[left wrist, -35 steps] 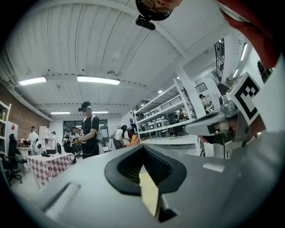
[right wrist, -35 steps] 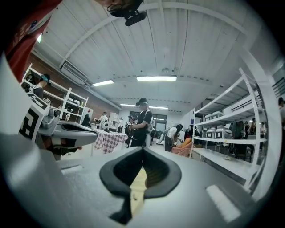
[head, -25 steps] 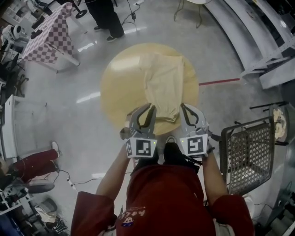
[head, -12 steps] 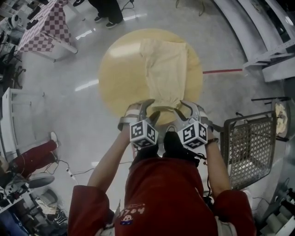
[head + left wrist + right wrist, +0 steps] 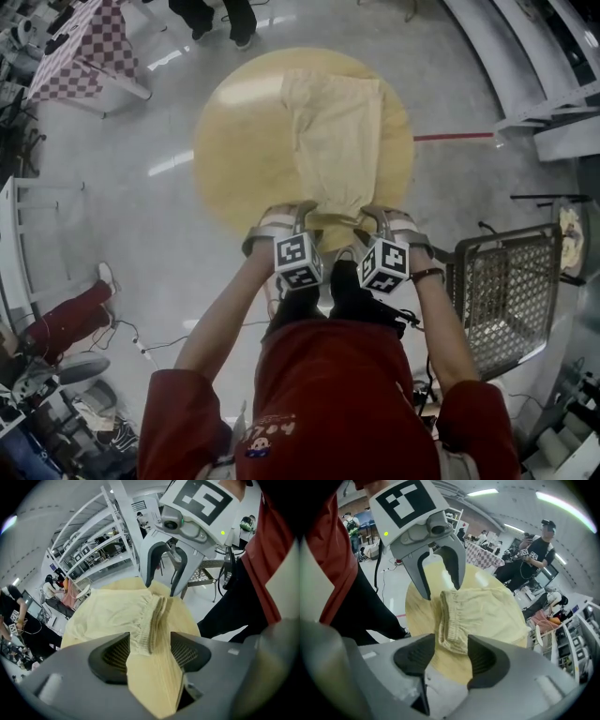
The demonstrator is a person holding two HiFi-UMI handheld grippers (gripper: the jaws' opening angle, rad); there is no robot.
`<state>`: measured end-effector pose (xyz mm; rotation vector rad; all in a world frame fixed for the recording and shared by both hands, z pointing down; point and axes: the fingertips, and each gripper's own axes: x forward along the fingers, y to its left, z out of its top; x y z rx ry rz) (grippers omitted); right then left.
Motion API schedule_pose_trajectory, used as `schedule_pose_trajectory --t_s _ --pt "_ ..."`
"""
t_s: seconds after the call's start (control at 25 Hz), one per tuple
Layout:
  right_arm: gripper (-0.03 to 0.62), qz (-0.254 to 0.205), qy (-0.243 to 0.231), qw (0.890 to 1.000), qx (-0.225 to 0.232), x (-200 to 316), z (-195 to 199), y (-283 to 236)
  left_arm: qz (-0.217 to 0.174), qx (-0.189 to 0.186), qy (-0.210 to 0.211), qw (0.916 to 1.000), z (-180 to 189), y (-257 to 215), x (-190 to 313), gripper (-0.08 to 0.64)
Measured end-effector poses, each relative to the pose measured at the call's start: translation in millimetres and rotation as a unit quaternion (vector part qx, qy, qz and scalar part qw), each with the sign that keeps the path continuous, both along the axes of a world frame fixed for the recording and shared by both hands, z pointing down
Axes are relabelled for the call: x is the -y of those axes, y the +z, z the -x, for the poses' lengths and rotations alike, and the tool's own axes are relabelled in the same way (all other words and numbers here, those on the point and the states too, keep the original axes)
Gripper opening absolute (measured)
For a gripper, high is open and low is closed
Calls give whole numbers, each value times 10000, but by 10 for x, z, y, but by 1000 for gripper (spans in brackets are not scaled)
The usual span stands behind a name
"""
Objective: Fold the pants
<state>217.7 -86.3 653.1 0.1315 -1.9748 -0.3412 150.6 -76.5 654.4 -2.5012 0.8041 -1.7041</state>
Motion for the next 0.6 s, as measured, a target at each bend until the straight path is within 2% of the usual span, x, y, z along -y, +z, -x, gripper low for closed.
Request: schedule_pose_trajectory --t_s 0.24,0.44,0.6 --pt "210 49 -502 9979 -401 -8 12 219 344 144 102 9993 -5 208 -4 282" --pt "209 349 -584 9962 -536 16 27 339 468 232 196 9984 -14 302 3 276" --pt "179 474 -662 9944 -666 47 36 397 487 259 230 9982 7 343 52 238"
